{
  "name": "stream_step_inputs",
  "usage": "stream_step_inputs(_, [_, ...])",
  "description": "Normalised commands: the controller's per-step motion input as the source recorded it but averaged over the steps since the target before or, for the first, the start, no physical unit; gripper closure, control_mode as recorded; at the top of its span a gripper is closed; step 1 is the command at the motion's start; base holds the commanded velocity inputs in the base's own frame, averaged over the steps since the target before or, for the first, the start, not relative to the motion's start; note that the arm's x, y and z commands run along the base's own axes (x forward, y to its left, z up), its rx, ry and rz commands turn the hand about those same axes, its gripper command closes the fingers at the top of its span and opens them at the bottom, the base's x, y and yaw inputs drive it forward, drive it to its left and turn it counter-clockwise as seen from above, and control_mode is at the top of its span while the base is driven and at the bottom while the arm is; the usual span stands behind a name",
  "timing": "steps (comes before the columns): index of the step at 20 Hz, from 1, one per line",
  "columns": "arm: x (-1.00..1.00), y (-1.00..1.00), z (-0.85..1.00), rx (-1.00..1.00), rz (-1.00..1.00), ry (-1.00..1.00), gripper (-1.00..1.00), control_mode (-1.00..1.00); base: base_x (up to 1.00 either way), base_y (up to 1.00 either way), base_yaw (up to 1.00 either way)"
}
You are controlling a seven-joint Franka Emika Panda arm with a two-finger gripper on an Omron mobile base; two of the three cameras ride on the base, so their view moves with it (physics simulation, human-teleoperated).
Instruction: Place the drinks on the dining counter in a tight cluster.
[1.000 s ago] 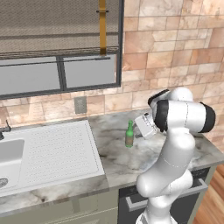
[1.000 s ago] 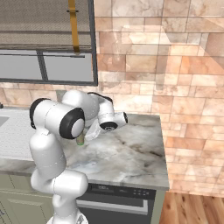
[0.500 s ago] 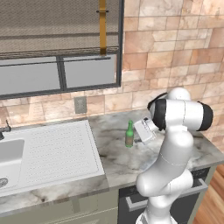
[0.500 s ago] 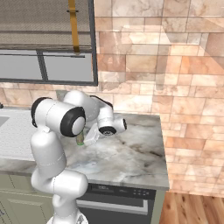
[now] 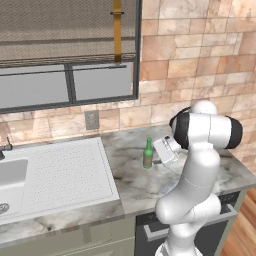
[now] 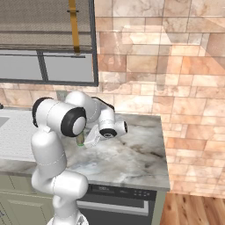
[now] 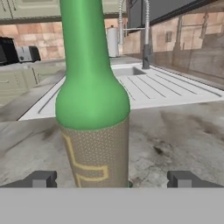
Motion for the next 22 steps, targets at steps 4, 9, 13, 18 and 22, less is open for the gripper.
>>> stream_step_inputs(4, [0.0,0.06,0.0,0.02,-0.01,0.0,-1.0,-1.0,0.0,0.0,0.0])
stream_step_inputs(9, [-0.01,0.13,0.0,0.06,0.0,0.0,-1.0,-1.0,0.0,0.0,0.0])
stream_step_inputs(13, [-0.16,0.01,0.0,0.05,0.0,0.0,-1.0,-1.0,0.0,0.0,0.0])
stream_step_inputs(18, [-0.24,0.01,0.0,0.03,0.0,0.0,-1.0,-1.0,0.0,0.0,0.0])
stream_step_inputs(22, [-0.09,0.04,0.0,0.01,0.0,0.0,-1.0,-1.0,0.0,0.0,0.0])
